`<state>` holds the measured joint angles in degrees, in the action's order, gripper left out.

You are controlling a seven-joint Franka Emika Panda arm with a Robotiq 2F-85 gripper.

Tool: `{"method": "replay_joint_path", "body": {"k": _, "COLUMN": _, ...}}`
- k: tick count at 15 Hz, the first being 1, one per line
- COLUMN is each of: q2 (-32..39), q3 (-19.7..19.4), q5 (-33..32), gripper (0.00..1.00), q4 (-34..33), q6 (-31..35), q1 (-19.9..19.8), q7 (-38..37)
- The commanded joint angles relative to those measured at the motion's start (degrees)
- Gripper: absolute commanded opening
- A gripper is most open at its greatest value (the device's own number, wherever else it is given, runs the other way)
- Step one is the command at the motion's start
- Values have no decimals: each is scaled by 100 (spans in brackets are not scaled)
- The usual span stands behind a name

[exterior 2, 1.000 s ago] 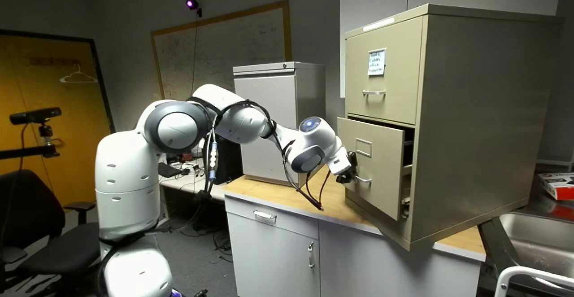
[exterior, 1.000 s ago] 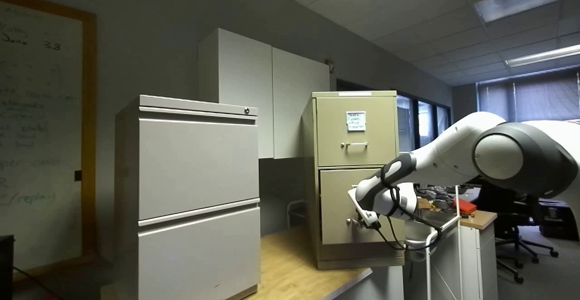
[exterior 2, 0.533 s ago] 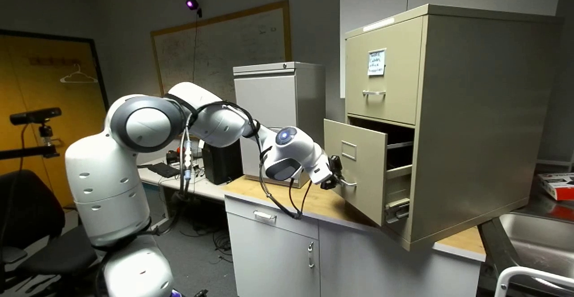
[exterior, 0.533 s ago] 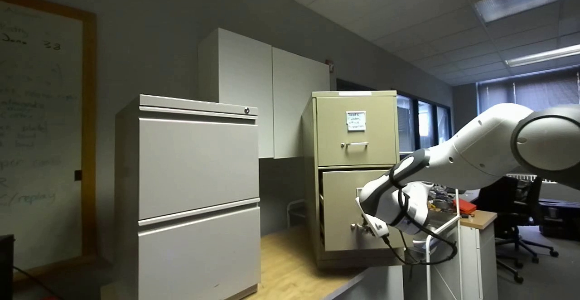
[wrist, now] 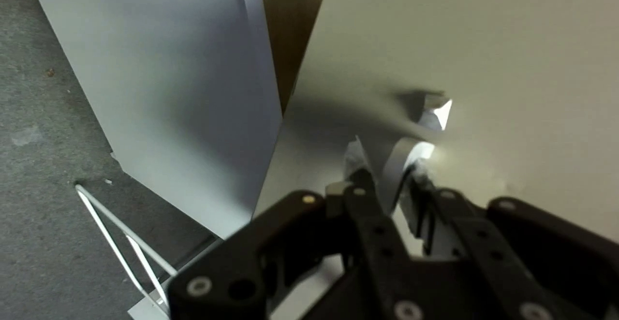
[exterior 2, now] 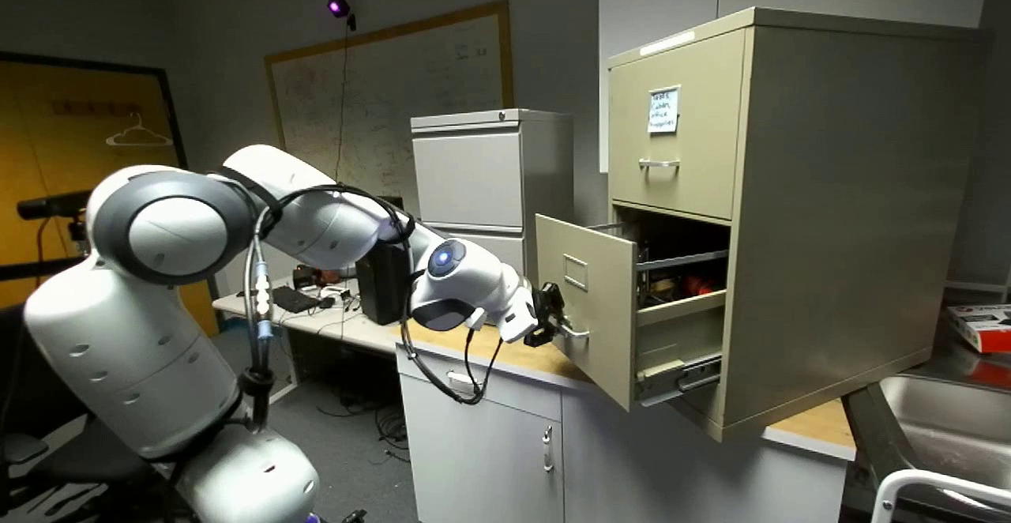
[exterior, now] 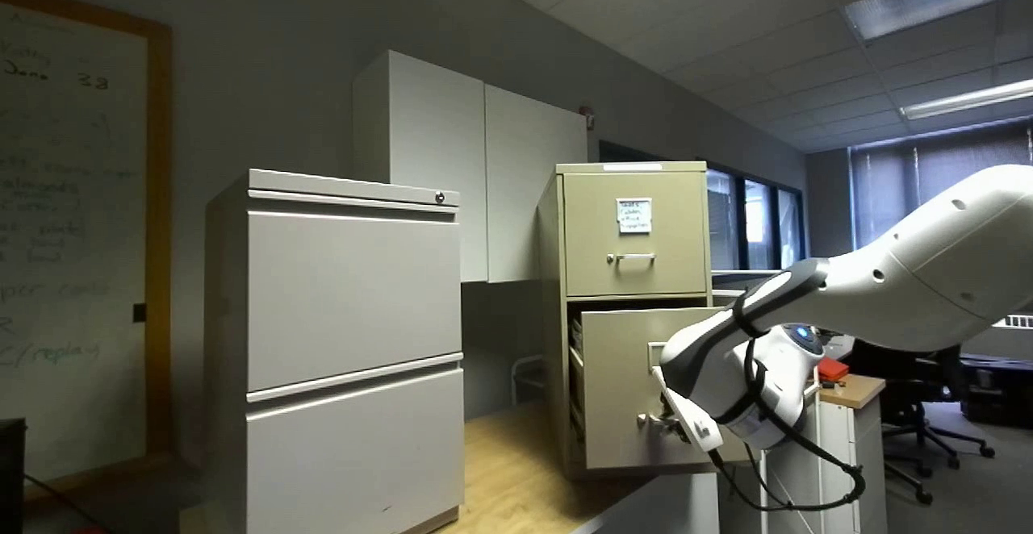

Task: Open the bottom drawer of the beige file cabinet

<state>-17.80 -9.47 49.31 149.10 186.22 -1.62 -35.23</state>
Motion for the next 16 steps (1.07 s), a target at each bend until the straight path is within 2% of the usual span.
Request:
{"method": "replay_joint_path", "body": {"k": 1, "q2": -1026, "q3": -319, "q5": 246, "gripper": 5, "q4": 1117, "q6": -5, "q1": 1052, "q7": 211}}
{"method": "replay_joint_path", "body": {"k": 4, "q2": -1679, "q3": -682, "q5": 151, "gripper": 5, "q4": 1777, "q6": 487, "q1": 1692, "q7": -9}}
{"method": "replay_joint_path", "body": {"k": 5, "q2": -1237, "q3": -827, "q5": 944, "gripper": 5, "q4": 1056, "q6": 415, "q1": 2007, "q7": 655}}
{"method": "replay_joint_path", "body": {"k": 6, "q2": -1430, "q3": -929, "q5": 1169, "gripper": 5, "q4": 1177, "q6": 541, "q1": 2243, "q7": 741}}
{"method": "replay_joint_path", "body": {"k": 10, "q2": -1672, "q3": -1255, "q5": 2712, "gripper": 5, "q4": 1012, "q6": 755, "q1": 2821, "q7": 2077}}
{"method": "replay_joint_path", "body": {"k": 11, "q2": -2028, "q3": -1233, "q5": 2538, "gripper": 5, "q4": 1450, "q6": 917, "q1": 2810, "q7": 1906}}
{"method": "replay_joint_path", "body": {"k": 12, "q2": -2186, "q3": -1257, "q5": 2537, "gripper": 5, "q4": 1598, "q6": 1015, "q1": 2859, "q7": 1930}}
{"method": "replay_joint_path", "body": {"k": 13, "q2": -1836, "q3": -1407, "q5": 3254, "gripper": 5, "q4": 983, "q6": 926, "q1": 3079, "q7": 2630}}
{"method": "replay_joint_path", "body": {"k": 14, "q2": -1925, "q3": -1413, "q5": 3470, "gripper": 5, "q4": 996, "q6": 948, "q1": 3127, "q7": 2802}}
{"method": "replay_joint_path", "body": {"k": 15, "q2": -2137, "q3": -1348, "q5": 3625, "gripper": 44, "q4": 1180, "q6": 997, "q1": 3094, "q7": 2957}}
{"method": "replay_joint_path", "body": {"k": 16, "q2": -2398, "q3": -1268, "q5": 3582, "gripper": 45, "q4": 1482, "q6": 1047, "q1": 3019, "q7": 2965}}
